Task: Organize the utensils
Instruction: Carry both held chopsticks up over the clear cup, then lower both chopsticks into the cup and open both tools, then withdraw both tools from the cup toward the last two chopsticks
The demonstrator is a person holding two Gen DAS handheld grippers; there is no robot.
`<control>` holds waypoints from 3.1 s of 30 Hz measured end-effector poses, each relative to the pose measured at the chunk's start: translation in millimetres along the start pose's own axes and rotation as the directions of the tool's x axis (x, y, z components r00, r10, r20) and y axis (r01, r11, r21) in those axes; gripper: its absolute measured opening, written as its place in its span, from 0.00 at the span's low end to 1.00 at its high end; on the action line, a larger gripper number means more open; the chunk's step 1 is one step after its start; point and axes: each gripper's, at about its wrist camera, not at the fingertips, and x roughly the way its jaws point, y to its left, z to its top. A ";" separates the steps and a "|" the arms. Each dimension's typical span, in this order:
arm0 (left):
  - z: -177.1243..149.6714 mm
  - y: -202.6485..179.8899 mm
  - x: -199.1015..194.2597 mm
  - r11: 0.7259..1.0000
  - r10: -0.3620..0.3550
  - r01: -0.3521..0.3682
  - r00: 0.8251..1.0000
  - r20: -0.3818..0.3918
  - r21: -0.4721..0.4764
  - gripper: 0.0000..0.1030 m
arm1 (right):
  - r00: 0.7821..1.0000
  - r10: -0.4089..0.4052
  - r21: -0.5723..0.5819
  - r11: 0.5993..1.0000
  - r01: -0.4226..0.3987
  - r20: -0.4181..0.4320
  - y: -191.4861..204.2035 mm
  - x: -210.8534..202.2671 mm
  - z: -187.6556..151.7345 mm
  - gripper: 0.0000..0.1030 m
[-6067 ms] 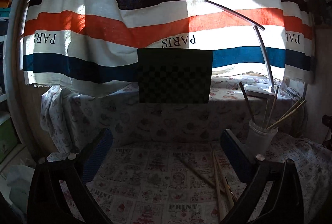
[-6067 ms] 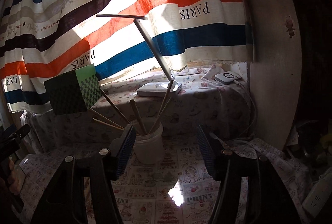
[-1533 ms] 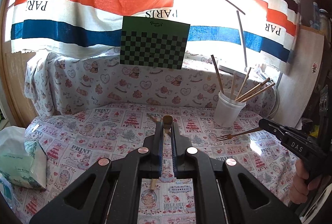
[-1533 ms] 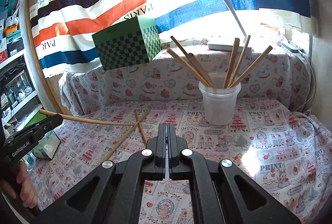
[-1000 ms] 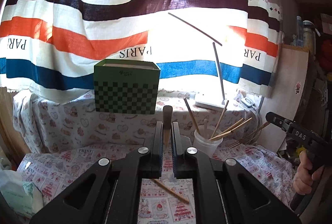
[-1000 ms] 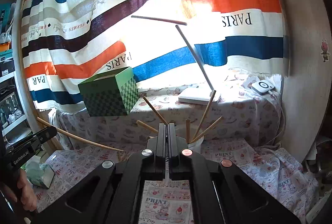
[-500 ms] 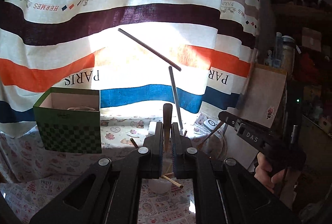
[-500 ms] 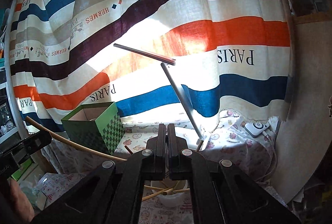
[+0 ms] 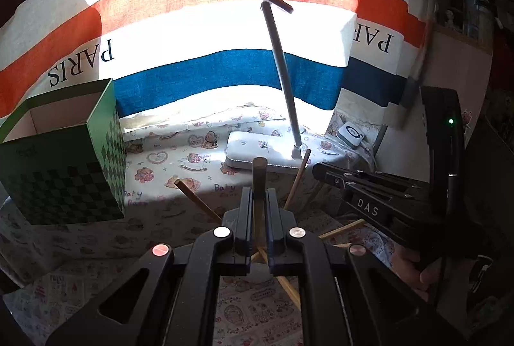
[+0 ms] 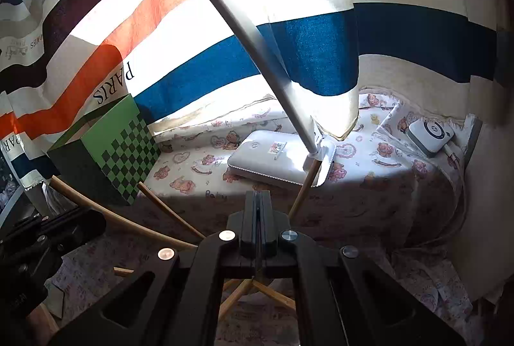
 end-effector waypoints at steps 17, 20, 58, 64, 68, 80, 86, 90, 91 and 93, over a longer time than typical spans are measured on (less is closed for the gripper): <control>11.5 21.8 42.8 0.999 -0.011 0.008 0.998 -0.056 -0.050 0.06 | 0.986 0.024 0.047 0.999 -0.016 -0.165 -6.4 45.9 -1.8 0.02; 12.1 24.8 32.5 0.999 0.005 -0.005 1.000 -0.014 -0.041 0.17 | 0.989 0.024 0.034 0.999 -0.019 -0.148 -4.0 44.6 -1.7 0.02; -108.1 56.3 -203.1 0.926 0.372 -0.365 0.830 0.415 -0.101 1.00 | 0.968 0.128 -0.142 0.985 -0.099 0.214 63.1 -141.6 -100.3 0.60; -150.1 59.6 -201.0 0.900 0.430 -0.414 0.785 0.447 -0.138 1.00 | 0.973 0.194 -0.208 0.964 -0.165 0.127 82.2 -123.1 -132.5 0.68; -170.3 64.2 -200.7 0.897 0.439 -0.410 0.783 0.441 -0.164 1.00 | 0.978 0.192 -0.249 0.954 -0.166 0.084 92.8 -110.2 -152.5 0.70; -223.4 84.8 -155.1 0.893 0.450 -0.431 0.864 0.226 -0.130 1.00 | 0.986 0.161 -0.184 0.969 -0.166 -0.043 80.1 -67.1 -193.2 0.83; -239.9 90.3 -143.7 0.882 0.470 -0.447 0.863 0.189 -0.150 1.00 | 0.989 0.124 -0.168 0.976 -0.136 -0.081 75.9 -48.8 -210.5 0.83; -251.5 92.9 -145.0 0.938 0.326 -0.296 0.931 0.165 -0.180 1.00 | 0.987 0.122 -0.180 0.974 -0.140 -0.109 78.5 -41.9 -220.1 0.84; -253.6 92.1 -145.5 0.930 0.347 -0.317 0.924 0.160 -0.187 1.00 | 0.984 0.124 -0.205 0.968 -0.148 -0.125 81.8 -40.3 -221.9 0.84; -256.7 91.3 -145.3 0.915 0.389 -0.361 0.909 0.151 -0.182 1.00 | 0.979 0.125 -0.272 0.948 -0.165 -0.160 90.0 -37.0 -225.7 0.84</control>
